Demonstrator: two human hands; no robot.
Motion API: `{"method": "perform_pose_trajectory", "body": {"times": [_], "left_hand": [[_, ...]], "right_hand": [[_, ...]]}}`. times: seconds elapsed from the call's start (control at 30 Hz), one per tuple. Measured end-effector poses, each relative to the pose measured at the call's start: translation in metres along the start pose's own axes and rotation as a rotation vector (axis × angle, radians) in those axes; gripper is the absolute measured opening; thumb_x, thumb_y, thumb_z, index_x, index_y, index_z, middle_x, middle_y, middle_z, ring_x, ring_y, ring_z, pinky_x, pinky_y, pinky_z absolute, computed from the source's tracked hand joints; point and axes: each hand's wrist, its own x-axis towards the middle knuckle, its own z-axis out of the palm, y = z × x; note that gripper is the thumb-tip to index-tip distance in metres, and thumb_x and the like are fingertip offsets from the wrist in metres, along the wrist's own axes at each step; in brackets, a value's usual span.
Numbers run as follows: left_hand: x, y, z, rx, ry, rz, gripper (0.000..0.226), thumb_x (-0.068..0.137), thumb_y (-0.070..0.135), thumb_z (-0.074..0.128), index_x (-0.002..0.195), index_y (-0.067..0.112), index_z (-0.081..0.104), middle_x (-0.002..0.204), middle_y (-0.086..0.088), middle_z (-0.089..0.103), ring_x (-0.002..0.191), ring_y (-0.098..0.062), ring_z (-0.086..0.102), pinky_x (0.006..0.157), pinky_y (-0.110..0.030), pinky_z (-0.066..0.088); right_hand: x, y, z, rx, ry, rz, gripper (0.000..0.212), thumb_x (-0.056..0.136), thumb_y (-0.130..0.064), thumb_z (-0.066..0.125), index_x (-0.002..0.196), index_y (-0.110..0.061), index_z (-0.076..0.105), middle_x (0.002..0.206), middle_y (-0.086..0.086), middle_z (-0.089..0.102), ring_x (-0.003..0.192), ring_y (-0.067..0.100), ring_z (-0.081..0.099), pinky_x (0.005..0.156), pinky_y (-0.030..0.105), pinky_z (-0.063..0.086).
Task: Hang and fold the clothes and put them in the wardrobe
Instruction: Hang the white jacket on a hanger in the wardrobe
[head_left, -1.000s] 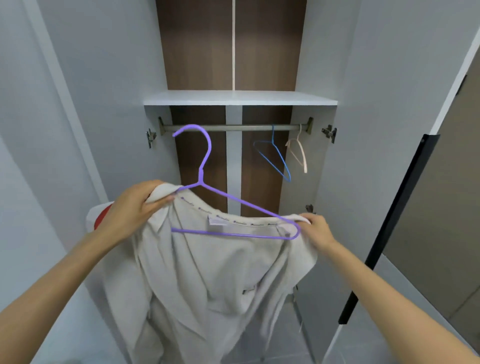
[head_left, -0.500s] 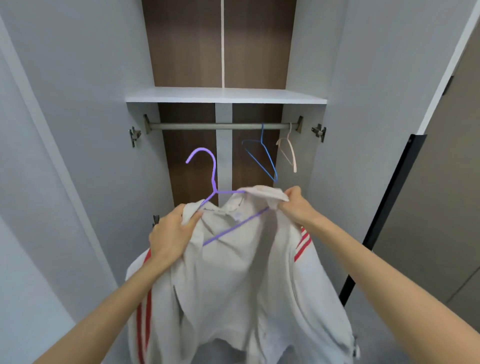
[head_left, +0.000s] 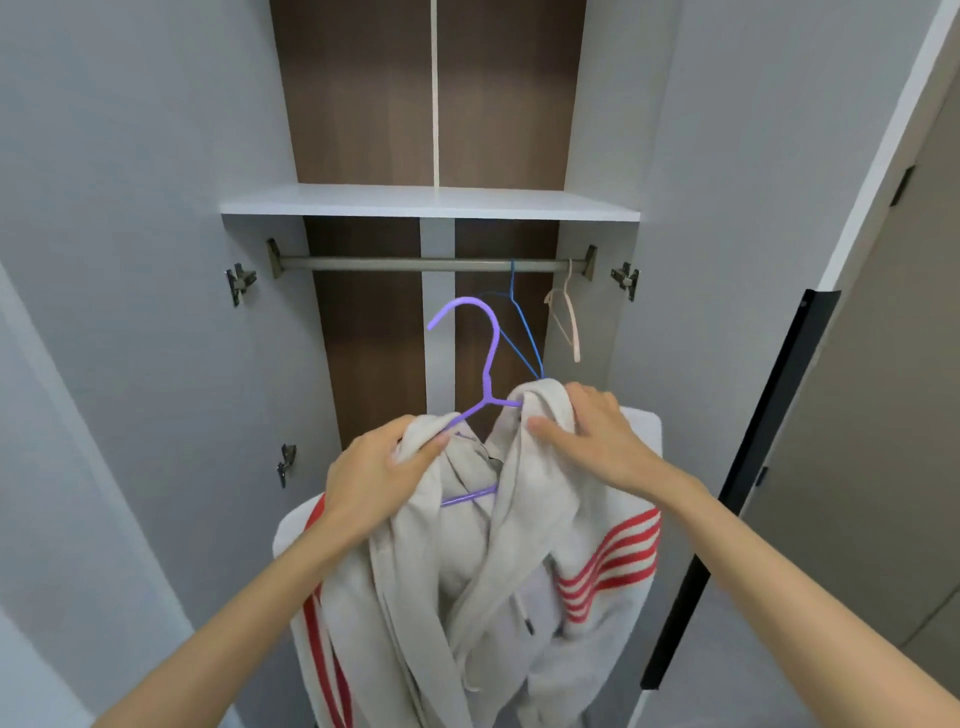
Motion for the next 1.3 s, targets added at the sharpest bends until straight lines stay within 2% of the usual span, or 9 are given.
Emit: {"method": "perform_pose_trajectory", "body": {"times": [0.1,0.23,0.4,0.57,0.7,0.83,0.97,1.2,1.3], "left_hand": [[0.008,-0.003,0.000,0.047,-0.009,-0.027,0.029,0.078,0.071,0.052,0.096,0.052,0.063,0.081,0.034,0.062,0.079,0.010,0.057,0.058,-0.014,0.035],[0.034,-0.023,0.003,0.091,-0.129,-0.049,0.019,0.085,0.060,0.055,0.093,0.046,0.066,0.083,0.028,0.064,0.080,0.003,0.059,0.061,-0.020,0.044],[0.089,-0.059,0.015,-0.013,-0.131,-0.084,0.019,0.086,0.047,0.063,0.096,0.033,0.070,0.086,0.019,0.067,0.083,-0.004,0.061,0.072,-0.023,0.048],[0.172,-0.092,0.031,-0.040,-0.132,-0.078,0.025,0.086,0.042,0.064,0.102,0.023,0.069,0.093,0.010,0.068,0.088,-0.011,0.061,0.070,-0.018,0.043],[0.248,-0.120,0.045,-0.033,-0.180,-0.067,0.028,0.088,0.040,0.063,0.108,0.020,0.067,0.102,0.006,0.068,0.094,-0.014,0.061,0.077,-0.022,0.045],[0.325,-0.146,0.060,-0.030,-0.224,-0.035,0.030,0.090,0.038,0.061,0.113,0.019,0.067,0.107,0.004,0.068,0.098,-0.013,0.060,0.083,-0.027,0.048],[0.397,-0.166,0.079,-0.005,-0.289,-0.002,0.031,0.090,0.042,0.059,0.112,0.021,0.067,0.105,0.004,0.068,0.096,-0.014,0.061,0.080,-0.029,0.049],[0.491,-0.207,0.113,-0.042,-0.373,-0.032,0.033,0.089,0.044,0.061,0.110,0.022,0.069,0.104,0.003,0.068,0.099,-0.019,0.062,0.086,-0.036,0.047],[0.515,-0.225,0.128,-0.087,-0.377,-0.076,0.032,0.088,0.044,0.062,0.108,0.020,0.069,0.104,0.000,0.068,0.101,-0.021,0.062,0.091,-0.040,0.048]], "right_hand": [[0.000,0.011,0.011,-0.214,0.040,-0.048,0.047,0.088,-0.068,0.036,0.096,-0.023,0.029,0.070,-0.009,0.053,0.076,0.019,0.052,0.083,0.033,0.021],[0.017,0.016,0.026,0.167,-0.095,0.046,0.045,0.088,-0.054,0.056,0.093,-0.020,0.026,0.070,-0.005,0.050,0.069,0.024,0.055,0.065,0.035,0.036],[0.066,0.019,0.057,0.182,0.023,0.139,0.047,0.081,-0.062,0.059,0.091,-0.031,0.026,0.060,-0.011,0.045,0.058,0.014,0.051,0.055,0.030,0.038],[0.150,0.032,0.088,0.222,0.060,0.225,0.048,0.081,-0.061,0.060,0.091,-0.028,0.026,0.062,-0.011,0.045,0.060,0.013,0.051,0.059,0.033,0.038],[0.221,0.041,0.109,0.238,0.085,0.284,0.048,0.081,-0.060,0.061,0.093,-0.028,0.028,0.063,-0.010,0.045,0.060,0.014,0.050,0.065,0.036,0.041],[0.290,0.050,0.123,0.230,0.085,0.272,0.034,0.082,-0.057,0.059,0.099,-0.039,0.035,0.075,-0.006,0.057,0.075,0.019,0.058,0.071,0.039,0.046],[0.348,0.065,0.135,0.210,0.087,0.247,0.020,0.086,-0.055,0.055,0.103,-0.044,0.056,0.100,-0.020,0.063,0.099,0.014,0.058,0.082,0.035,0.044],[0.435,0.092,0.160,0.245,0.056,0.314,0.027,0.089,-0.051,0.057,0.112,-0.037,0.062,0.111,-0.011,0.064,0.106,0.016,0.057,0.084,0.034,0.044],[0.466,0.104,0.170,0.258,0.025,0.316,0.024,0.088,-0.050,0.058,0.108,-0.039,0.063,0.113,-0.008,0.065,0.108,0.019,0.058,0.092,0.042,0.047]]}}
